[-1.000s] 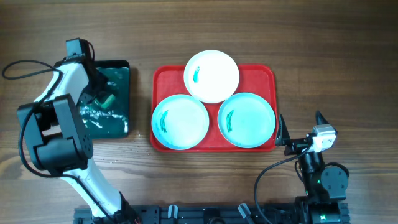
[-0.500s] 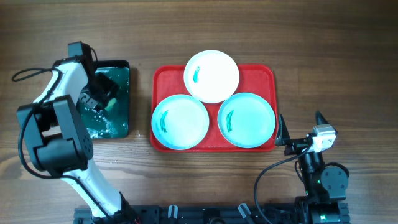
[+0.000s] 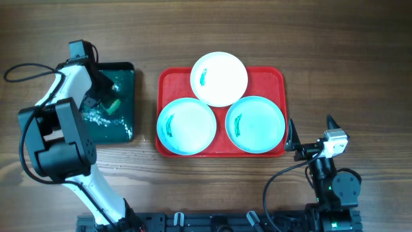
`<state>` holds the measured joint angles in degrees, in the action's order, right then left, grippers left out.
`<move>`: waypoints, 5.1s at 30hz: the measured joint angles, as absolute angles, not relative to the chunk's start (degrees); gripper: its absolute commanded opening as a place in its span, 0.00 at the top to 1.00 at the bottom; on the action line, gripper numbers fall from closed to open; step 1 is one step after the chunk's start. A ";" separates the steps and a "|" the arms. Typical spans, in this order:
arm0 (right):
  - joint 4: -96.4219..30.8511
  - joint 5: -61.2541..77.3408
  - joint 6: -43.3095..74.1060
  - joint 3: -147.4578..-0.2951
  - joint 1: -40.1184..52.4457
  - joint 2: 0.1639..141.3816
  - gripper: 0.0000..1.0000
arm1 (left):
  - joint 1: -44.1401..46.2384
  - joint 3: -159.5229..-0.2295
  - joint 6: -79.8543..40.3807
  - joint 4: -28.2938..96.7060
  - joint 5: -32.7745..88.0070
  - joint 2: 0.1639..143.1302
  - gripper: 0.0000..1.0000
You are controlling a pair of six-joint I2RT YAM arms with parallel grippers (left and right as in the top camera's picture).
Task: Clean dirty plates on tray and stack at the side
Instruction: 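Dip and rub the sponge in the soapy water with the left gripper, then carry the sponge with the left gripper onto the left teal plate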
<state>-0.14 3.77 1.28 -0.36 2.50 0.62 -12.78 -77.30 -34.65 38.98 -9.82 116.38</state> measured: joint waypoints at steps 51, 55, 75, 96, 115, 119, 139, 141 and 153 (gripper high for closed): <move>-0.14 3.77 1.28 -0.36 2.50 0.62 0.00 | -12.99 -77.52 -34.92 46.61 -2.70 116.36 0.43; -0.14 3.79 1.28 -0.36 2.50 0.62 0.00 | -13.15 -77.60 -34.85 49.98 2.15 116.29 0.96; -0.14 3.77 1.28 -0.36 2.50 0.62 0.00 | -12.93 -77.60 -35.07 48.71 -1.63 116.20 0.92; -0.14 3.79 1.28 -0.36 2.50 0.62 0.00 | -12.93 -79.59 -35.03 46.26 2.17 97.17 0.96; -0.14 3.77 1.28 -0.36 2.50 0.62 0.00 | -9.80 -75.29 -29.61 58.08 18.35 76.55 0.96; -0.10 3.77 1.28 -0.36 2.50 0.64 0.00 | 4.16 -68.99 -24.60 57.95 23.07 78.63 0.96; -0.14 3.77 1.28 -0.36 2.50 0.62 0.00 | 31.88 -52.38 -36.71 33.28 -3.92 93.95 0.20; -0.14 3.77 1.28 -0.36 2.50 0.62 0.00 | 30.33 -55.27 -36.84 39.59 -4.49 90.91 0.00; 1.58 13.93 13.21 -0.36 2.33 0.62 0.00 | 16.53 -64.90 -36.60 61.43 -4.86 58.94 0.00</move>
<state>1.58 13.93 13.21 -0.36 2.33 0.62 16.53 -64.90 -36.60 61.43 -4.86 58.94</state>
